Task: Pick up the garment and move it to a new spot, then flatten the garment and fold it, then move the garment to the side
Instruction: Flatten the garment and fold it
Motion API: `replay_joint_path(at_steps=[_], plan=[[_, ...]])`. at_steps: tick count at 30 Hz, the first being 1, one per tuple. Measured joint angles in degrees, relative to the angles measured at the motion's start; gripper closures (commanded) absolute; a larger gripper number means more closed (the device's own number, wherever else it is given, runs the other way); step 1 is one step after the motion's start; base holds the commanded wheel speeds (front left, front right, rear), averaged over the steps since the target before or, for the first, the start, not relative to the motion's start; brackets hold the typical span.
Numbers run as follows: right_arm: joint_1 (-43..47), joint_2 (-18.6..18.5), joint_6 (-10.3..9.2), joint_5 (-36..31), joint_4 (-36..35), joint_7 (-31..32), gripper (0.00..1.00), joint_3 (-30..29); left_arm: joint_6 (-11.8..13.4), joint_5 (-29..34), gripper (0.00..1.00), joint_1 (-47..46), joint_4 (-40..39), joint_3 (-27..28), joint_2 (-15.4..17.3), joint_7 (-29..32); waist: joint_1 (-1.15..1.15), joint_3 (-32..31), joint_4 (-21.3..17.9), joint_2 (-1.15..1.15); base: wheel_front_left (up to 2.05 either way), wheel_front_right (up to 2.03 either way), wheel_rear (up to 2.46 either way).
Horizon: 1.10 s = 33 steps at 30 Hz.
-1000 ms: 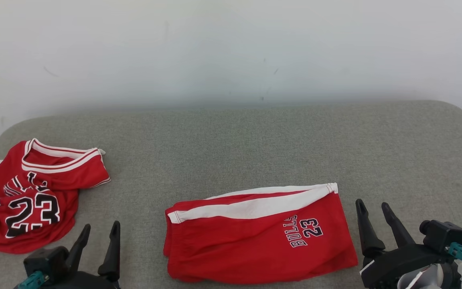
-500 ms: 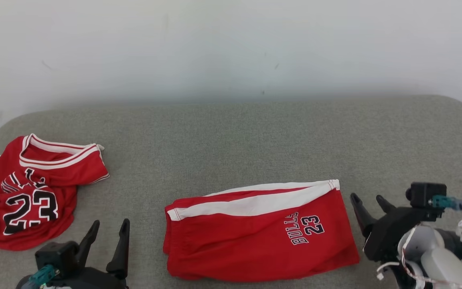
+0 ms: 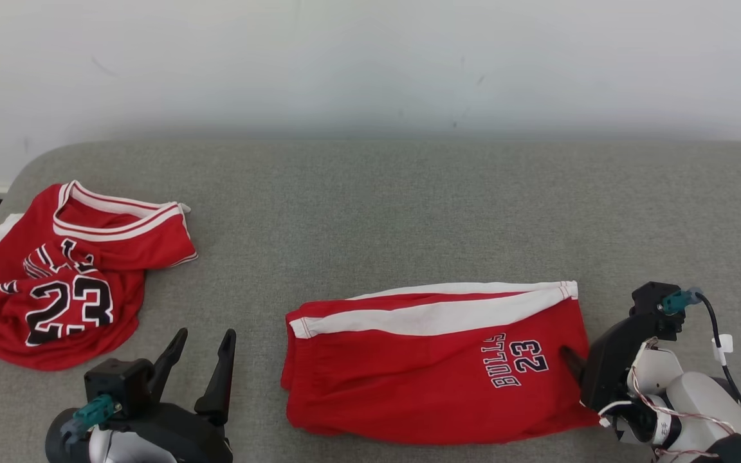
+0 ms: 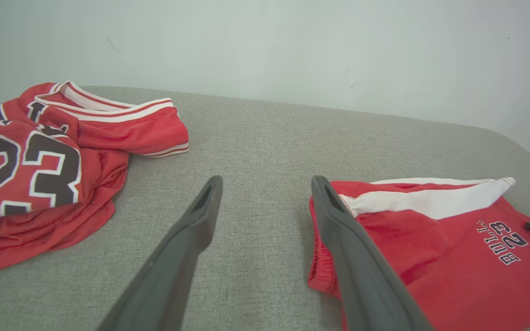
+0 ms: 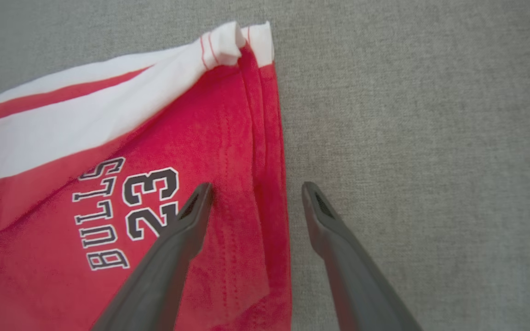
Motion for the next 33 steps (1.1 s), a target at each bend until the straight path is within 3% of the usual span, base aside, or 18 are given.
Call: replay_joint_path(at_steps=[10,13,15,18,29,33], plan=[[-3.58,1.01,0.0,-2.24,5.37,1.98,0.0,-1.74,0.0,0.0,0.0,-0.79,-0.11,0.04,-0.03,0.18,0.0,1.44,0.82,0.0,0.0,0.0,0.0],[-4.46,1.44,0.0,-2.26,6.7,2.0,0.35,-2.45,0.0,0.0,0.0,-0.79,-0.12,0.04,-0.03,0.63,0.0,1.6,0.81,0.0,0.0,0.0,0.0],[-5.49,1.96,0.0,-2.27,8.26,2.52,0.74,-2.93,0.0,0.0,0.0,-0.79,-0.12,0.02,-0.03,0.74,0.0,1.82,0.83,0.0,0.0,0.0,0.0],[-5.8,2.65,0.0,-2.29,8.92,2.5,1.0,-3.37,0.0,0.0,0.0,-0.8,-0.12,-0.02,-0.03,0.91,0.0,1.95,0.9,0.0,0.0,0.0,0.0],[-7.27,2.71,0.01,-2.7,10.54,2.37,1.0,-5.16,0.0,0.24,0.0,-0.81,-0.09,0.1,0.22,1.08,0.0,1.71,0.84,0.0,0.0,0.0,0.0],[-7.39,-0.36,0.01,-3.81,10.82,1.9,1.0,-6.41,0.0,0.96,0.0,-0.8,-0.07,0.18,0.27,1.08,0.0,1.41,0.47,0.0,0.0,0.0,0.0]])
